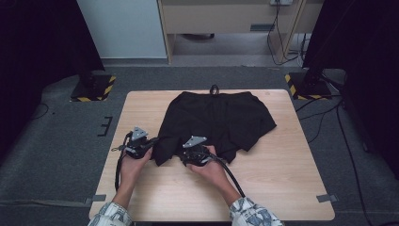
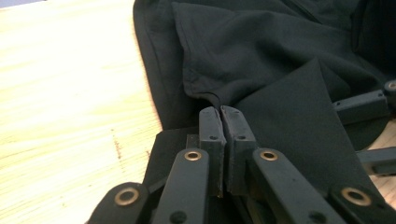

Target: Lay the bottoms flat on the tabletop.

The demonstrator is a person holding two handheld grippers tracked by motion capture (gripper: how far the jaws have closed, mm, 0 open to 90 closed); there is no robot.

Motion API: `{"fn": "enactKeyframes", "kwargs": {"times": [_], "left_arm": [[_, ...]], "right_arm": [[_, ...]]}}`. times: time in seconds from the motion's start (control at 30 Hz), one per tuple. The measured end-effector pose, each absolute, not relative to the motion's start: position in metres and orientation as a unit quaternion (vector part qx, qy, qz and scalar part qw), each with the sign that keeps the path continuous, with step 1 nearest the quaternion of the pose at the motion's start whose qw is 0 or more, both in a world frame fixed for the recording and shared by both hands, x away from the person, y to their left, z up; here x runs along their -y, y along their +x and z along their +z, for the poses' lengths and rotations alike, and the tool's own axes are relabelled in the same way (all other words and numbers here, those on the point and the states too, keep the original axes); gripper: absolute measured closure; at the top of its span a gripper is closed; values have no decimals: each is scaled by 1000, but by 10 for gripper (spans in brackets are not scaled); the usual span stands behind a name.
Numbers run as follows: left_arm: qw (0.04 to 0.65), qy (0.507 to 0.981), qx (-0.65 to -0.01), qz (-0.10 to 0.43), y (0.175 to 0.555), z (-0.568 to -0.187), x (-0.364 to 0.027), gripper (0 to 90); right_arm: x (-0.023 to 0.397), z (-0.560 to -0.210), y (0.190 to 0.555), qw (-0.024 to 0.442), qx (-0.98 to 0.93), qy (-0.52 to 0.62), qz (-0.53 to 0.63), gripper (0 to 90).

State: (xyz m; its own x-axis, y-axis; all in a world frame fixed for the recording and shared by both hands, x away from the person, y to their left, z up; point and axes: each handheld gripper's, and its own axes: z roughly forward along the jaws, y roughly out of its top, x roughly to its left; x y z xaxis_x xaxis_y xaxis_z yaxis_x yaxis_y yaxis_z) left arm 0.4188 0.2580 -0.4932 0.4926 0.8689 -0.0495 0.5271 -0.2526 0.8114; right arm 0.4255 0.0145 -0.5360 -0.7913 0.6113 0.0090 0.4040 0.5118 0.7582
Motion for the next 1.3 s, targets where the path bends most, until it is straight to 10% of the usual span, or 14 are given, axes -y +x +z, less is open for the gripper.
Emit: {"fn": "enactKeyframes", "kwargs": {"times": [0.17, 0.33, 0.77, 0.87, 1.1, 1.3], "left_arm": [[407, 757, -465, 210, 417, -492, -265, 867], [401, 763, -463, 207, 415, -493, -269, 880], [361, 812, -426, 169, 419, -512, -234, 869], [354, 810, -428, 187, 416, -514, -231, 689], [384, 782, -436, 224, 380, -499, -257, 543], [387, 791, -418, 224, 355, -500, -258, 444]], "right_arm": [[-11, -535, 427, 139, -860, 295, 393, 893], [3, -531, 420, 123, -863, 286, 398, 898], [88, -514, 400, 125, -839, 319, 422, 895], [85, -519, 406, 118, -845, 323, 410, 875], [80, -494, 393, 138, -833, 304, 442, 591], [64, -495, 387, 134, -840, 288, 440, 555]]}}
